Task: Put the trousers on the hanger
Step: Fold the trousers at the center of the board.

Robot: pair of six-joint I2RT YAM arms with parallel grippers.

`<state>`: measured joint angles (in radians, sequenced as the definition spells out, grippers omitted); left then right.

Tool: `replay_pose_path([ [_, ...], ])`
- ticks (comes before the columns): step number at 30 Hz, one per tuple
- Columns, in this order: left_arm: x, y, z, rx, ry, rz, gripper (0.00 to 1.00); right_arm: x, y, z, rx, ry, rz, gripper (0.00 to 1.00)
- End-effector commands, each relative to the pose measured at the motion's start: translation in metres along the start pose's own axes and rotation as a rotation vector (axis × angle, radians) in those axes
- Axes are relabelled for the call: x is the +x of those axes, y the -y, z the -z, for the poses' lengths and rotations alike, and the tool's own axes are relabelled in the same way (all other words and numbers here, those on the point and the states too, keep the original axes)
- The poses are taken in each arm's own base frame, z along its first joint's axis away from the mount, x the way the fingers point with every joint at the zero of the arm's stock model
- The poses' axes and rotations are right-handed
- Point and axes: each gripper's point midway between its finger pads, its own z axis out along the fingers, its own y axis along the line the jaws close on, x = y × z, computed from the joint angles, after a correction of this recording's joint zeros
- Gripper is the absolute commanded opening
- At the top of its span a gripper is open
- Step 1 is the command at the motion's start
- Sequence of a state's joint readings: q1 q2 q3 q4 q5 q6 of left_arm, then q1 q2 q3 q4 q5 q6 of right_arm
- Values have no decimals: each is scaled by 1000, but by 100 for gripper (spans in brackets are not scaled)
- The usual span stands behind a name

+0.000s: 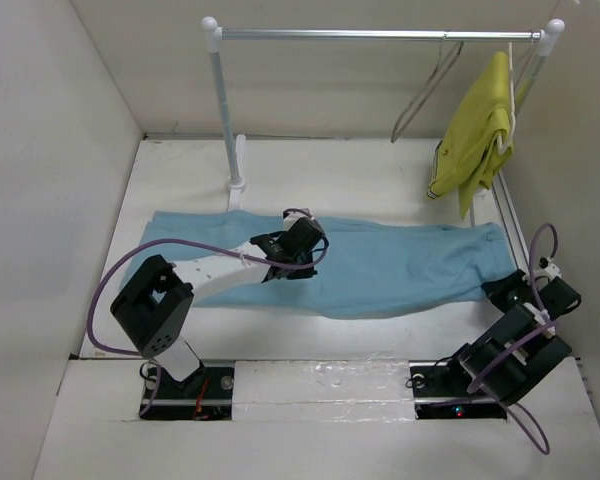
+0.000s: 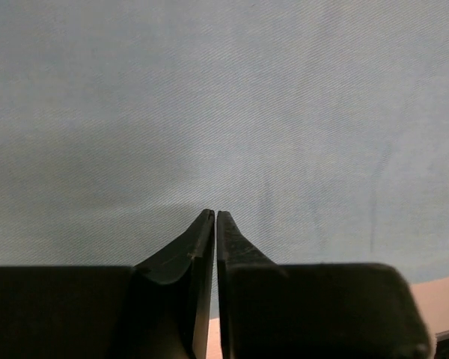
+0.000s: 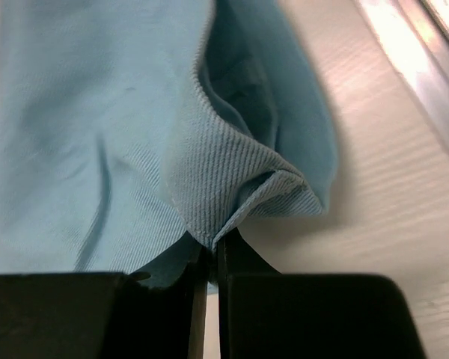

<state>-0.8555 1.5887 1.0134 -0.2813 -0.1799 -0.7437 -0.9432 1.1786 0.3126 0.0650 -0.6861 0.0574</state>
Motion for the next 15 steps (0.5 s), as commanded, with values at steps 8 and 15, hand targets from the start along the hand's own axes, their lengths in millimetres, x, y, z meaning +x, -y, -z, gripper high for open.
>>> replay_pose_path([
  [8, 33, -13, -10, 0, -53, -18, 0, -72, -174, 68, -324, 116, 381, 0],
  [15, 59, 23, -5, 60, -76, -91, 0, -133, -253, 126, -387, 208, 602, 0],
])
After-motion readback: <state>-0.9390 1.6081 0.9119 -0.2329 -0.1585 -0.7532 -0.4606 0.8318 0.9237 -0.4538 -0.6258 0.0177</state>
